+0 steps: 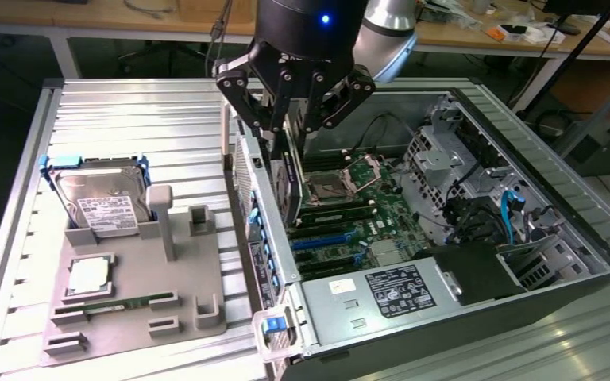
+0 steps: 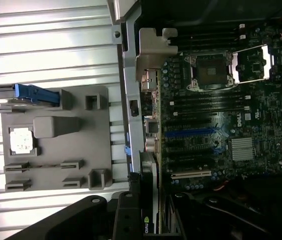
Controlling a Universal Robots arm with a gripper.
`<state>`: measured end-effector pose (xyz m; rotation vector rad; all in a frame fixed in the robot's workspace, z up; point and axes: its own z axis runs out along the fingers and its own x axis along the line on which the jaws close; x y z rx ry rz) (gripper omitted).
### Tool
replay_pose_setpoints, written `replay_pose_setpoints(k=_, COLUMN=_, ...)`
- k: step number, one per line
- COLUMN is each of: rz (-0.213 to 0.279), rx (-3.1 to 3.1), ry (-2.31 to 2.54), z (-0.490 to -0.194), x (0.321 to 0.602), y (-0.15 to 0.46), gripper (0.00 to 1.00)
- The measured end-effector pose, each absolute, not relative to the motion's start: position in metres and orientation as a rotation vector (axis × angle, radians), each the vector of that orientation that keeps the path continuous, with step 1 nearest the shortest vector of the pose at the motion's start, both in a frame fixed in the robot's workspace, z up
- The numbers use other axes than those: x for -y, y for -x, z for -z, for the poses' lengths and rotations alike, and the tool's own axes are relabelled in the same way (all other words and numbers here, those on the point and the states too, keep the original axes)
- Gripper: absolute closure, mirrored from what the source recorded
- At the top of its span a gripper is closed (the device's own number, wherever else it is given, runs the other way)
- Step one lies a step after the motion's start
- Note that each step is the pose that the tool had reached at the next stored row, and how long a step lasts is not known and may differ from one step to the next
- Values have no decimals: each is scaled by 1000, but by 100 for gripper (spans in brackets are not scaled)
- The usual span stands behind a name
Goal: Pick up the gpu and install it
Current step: 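Pick up the gpu and move the gpu toward the slot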
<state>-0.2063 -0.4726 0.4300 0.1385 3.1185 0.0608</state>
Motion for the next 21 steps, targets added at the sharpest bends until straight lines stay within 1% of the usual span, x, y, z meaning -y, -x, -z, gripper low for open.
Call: replay_pose_setpoints(k=21, rz=-61, rx=-3119, ry=-139, z=-430, x=473, y=174, gripper=73)
